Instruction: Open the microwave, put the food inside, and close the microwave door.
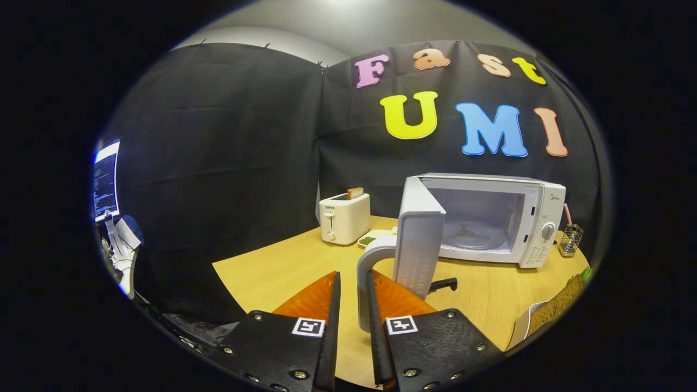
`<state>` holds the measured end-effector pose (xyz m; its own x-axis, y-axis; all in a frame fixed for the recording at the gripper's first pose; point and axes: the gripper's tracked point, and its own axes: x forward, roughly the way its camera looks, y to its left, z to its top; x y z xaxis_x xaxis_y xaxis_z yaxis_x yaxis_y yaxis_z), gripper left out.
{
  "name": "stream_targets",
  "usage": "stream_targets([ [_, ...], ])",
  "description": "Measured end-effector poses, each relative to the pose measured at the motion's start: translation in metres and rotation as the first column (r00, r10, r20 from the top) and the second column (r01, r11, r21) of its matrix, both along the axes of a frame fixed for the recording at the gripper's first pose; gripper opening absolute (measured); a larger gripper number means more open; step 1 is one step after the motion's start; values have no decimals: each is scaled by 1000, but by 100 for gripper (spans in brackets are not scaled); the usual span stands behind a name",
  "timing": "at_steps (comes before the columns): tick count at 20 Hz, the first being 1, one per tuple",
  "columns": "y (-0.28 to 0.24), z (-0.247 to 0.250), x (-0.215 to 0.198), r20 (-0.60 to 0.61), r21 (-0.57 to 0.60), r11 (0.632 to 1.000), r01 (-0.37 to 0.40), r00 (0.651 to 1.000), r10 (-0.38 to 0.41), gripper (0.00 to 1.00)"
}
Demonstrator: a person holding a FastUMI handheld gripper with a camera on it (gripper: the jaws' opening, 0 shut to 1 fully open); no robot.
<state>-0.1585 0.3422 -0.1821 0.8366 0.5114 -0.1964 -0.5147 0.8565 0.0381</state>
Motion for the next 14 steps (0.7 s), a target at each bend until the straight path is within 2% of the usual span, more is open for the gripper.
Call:
stream_targets([
  [5,55,3,-6,-12,47,995,-91,996,91,27],
  [8,84,12,-2,37,55,989,-138,990,136,27],
  [9,92,14,0,48,60,985,-163,986,160,22],
  [14,130,16,-1,39,97,957,-273,962,270,23],
])
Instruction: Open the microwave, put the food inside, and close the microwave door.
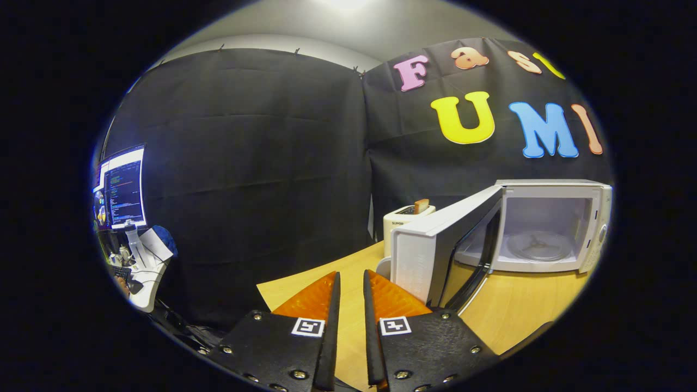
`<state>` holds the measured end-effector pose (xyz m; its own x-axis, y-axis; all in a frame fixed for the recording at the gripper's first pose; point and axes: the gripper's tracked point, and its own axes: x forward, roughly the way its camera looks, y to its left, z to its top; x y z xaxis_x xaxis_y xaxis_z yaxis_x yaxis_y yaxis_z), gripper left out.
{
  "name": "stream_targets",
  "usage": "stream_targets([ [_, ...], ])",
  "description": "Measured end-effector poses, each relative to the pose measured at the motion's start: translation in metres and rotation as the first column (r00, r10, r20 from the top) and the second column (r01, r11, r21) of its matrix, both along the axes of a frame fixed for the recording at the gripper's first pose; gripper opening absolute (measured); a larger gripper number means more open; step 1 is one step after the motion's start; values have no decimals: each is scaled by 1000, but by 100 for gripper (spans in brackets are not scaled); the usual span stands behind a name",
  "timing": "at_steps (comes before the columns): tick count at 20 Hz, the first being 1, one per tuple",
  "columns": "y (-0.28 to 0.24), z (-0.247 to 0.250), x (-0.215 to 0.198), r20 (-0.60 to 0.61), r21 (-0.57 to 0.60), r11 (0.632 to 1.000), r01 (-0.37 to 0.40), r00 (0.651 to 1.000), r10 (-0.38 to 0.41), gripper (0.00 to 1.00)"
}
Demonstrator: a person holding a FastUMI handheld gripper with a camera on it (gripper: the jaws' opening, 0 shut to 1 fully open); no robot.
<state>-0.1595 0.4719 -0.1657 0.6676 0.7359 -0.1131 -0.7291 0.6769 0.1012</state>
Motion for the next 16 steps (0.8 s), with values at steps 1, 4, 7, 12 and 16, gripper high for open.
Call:
stream_targets([
  [1,9,1,-7,-30,30,999,-43,999,43,23],
  [4,3,21,-22,-62,110,989,-94,993,101,23],
  [7,-26,46,-39,-45,157,983,-93,994,101,35],
  [12,-107,74,-49,43,129,991,17,999,-23,83],
  [16,-196,88,-26,125,125,967,220,964,-236,98],
])
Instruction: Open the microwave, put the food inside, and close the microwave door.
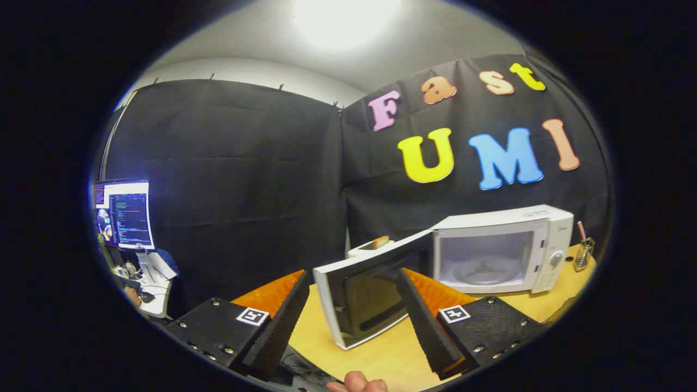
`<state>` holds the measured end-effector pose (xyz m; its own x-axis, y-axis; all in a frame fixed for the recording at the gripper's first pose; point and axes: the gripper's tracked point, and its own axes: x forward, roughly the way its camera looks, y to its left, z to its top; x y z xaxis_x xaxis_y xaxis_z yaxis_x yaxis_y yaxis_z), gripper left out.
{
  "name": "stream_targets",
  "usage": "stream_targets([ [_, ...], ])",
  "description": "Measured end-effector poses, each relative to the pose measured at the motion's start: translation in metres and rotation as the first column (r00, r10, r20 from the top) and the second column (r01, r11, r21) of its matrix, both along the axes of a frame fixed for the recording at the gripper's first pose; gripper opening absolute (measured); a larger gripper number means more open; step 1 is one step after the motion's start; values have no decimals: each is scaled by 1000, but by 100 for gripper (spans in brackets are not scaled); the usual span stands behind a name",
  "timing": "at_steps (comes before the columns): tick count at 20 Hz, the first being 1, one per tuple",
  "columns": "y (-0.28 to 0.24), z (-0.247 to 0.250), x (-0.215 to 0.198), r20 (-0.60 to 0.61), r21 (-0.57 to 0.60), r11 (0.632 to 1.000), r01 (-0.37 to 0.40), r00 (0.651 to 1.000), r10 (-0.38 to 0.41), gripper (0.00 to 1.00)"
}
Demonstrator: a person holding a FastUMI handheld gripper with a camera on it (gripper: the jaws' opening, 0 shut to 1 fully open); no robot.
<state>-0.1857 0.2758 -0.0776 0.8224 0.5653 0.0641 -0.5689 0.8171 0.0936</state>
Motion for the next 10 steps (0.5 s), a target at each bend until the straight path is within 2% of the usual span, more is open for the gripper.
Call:
stream_targets([
  [2,-52,3,12,30,-3,993,115,993,-115,98],
  [5,-130,3,24,65,-4,954,300,952,-299,98],
  [7,-173,-8,25,58,-23,923,383,923,-381,98],
  [10,-225,-25,16,26,-2,884,467,884,-467,98],
])
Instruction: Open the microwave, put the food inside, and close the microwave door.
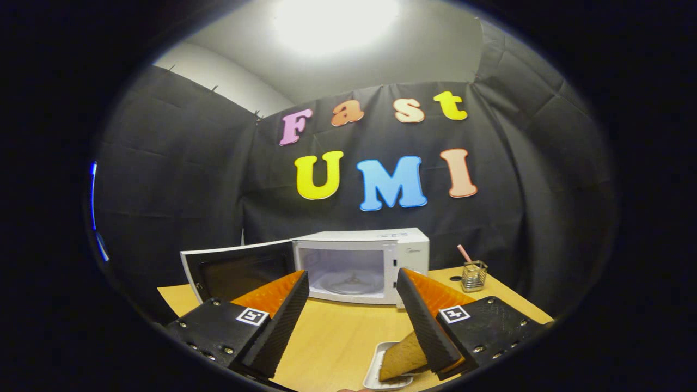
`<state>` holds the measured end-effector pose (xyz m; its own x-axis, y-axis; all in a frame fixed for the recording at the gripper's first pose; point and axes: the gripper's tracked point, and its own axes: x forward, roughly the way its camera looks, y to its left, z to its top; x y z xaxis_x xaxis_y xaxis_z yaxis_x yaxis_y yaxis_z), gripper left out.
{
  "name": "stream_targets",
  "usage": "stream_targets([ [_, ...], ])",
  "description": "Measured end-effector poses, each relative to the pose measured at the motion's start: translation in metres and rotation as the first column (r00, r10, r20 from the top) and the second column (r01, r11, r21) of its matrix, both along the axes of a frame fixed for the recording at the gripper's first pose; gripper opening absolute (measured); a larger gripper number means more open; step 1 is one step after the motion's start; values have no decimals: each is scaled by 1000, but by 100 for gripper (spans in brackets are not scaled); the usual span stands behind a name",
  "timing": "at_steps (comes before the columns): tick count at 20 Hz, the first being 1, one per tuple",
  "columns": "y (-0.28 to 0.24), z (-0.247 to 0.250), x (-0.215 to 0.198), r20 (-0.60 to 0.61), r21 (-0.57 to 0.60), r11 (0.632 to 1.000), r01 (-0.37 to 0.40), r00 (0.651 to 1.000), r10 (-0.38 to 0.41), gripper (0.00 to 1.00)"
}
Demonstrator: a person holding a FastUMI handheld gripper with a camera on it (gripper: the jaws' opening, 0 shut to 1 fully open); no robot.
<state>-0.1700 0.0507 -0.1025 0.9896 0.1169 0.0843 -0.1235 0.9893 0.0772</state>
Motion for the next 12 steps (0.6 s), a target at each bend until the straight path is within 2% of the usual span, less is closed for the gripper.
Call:
stream_targets([
  [4,-55,-44,-5,-66,24,991,129,990,-127,98],
  [6,-66,-64,-7,-116,66,986,150,983,-142,97],
  [7,-71,-72,-8,-134,84,984,155,981,-143,90],
  [12,-74,-112,-6,-231,98,982,163,963,-137,91],
])
